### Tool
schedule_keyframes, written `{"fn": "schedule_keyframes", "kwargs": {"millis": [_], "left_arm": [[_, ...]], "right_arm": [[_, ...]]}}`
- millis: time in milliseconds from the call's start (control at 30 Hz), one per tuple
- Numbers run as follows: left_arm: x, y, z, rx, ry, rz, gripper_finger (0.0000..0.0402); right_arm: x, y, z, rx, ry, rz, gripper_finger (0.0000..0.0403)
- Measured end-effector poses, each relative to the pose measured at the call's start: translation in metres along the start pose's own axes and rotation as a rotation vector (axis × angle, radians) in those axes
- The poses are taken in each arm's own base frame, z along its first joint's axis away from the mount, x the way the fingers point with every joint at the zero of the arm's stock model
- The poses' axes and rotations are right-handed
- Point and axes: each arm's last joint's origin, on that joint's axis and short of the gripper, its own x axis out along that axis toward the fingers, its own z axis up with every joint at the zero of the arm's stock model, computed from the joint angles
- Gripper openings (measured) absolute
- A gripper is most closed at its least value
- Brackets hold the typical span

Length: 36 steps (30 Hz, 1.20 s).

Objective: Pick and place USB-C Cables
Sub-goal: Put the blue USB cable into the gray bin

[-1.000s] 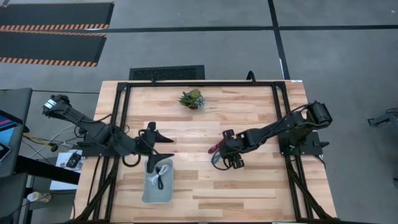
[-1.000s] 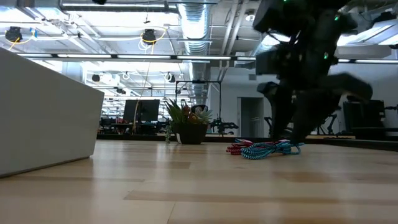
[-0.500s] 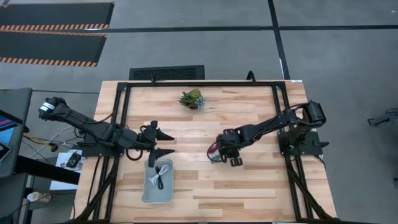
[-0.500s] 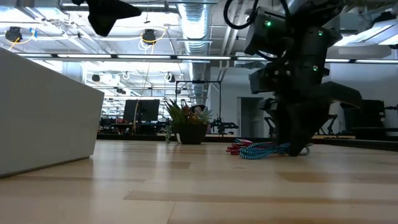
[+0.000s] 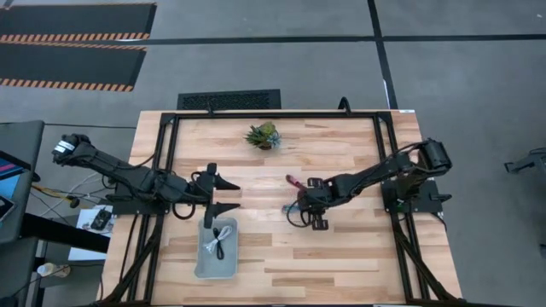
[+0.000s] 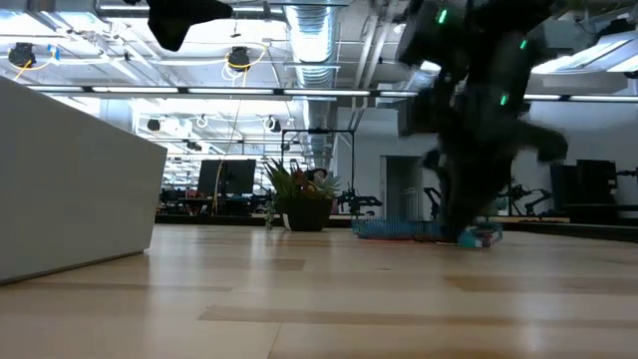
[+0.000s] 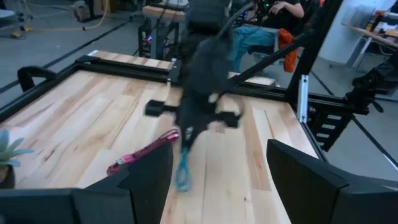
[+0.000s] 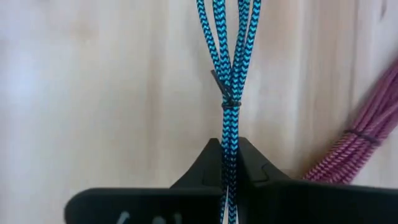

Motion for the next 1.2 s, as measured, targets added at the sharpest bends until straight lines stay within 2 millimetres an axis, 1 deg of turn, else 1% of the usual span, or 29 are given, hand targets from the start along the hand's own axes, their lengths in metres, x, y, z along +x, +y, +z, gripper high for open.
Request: {"fn": "schedule_keyframes", "kwargs": {"millis": [100, 200, 300, 467, 533, 633, 700, 800, 967, 1033, 1100, 1200], "left_arm": [[0.001, 0.004, 0.001, -0.006, -0.005, 0.013, 0.0247], [0.003, 0.008, 0.004, -0.013, -0.024, 0.022, 0.0247], [0.004, 0.009, 0.008, 0.005, -0.052, -0.002, 0.0247], [0.004, 0.009, 0.017, 0.042, -0.126, -0.049, 0.0247], [0.004, 0.010, 0.018, 0.058, -0.144, -0.048, 0.0247], [0.004, 0.011, 0.022, 0.079, -0.174, -0.043, 0.0247], [0.003, 0.011, 0.024, 0.094, -0.196, -0.043, 0.0247], [0.002, 0.010, 0.028, 0.112, -0.242, -0.048, 0.0247], [0.001, 0.008, 0.032, 0.118, -0.279, -0.089, 0.0247], [0.001, 0.008, 0.033, 0.119, -0.291, -0.090, 0.0247], [0.005, 0.007, 0.034, 0.143, -0.311, -0.086, 0.0247], [0.014, 0.006, 0.034, 0.184, -0.358, -0.083, 0.0247]], "right_arm": [[-0.023, 0.004, 0.006, 0.006, -0.092, 0.019, 0.0014], [-0.045, 0.003, 0.009, 0.015, -0.176, 0.025, 0.0014], [-0.073, 0.002, 0.014, 0.027, -0.312, 0.026, 0.0014], [-0.115, 0.000, 0.016, 0.053, -0.520, -0.025, 0.0014], [-0.134, 0.000, 0.018, 0.049, -0.632, -0.047, 0.0016], [-0.157, 0.002, 0.021, 0.021, -0.783, -0.069, 0.0015], [-0.168, 0.003, 0.024, 0.001, -0.880, -0.097, 0.0014], [-0.167, 0.002, 0.021, -0.006, -1.023, -0.127, 0.0015], [-0.144, -0.002, 0.000, 0.043, -1.207, -0.128, 0.0021], [-0.140, -0.005, -0.006, 0.077, -1.325, -0.114, 0.0017], [-0.141, -0.006, -0.009, 0.081, -1.451, -0.088, 0.0014], [-0.137, -0.005, -0.009, 0.068, -1.496, -0.079, 0.0014]]}}
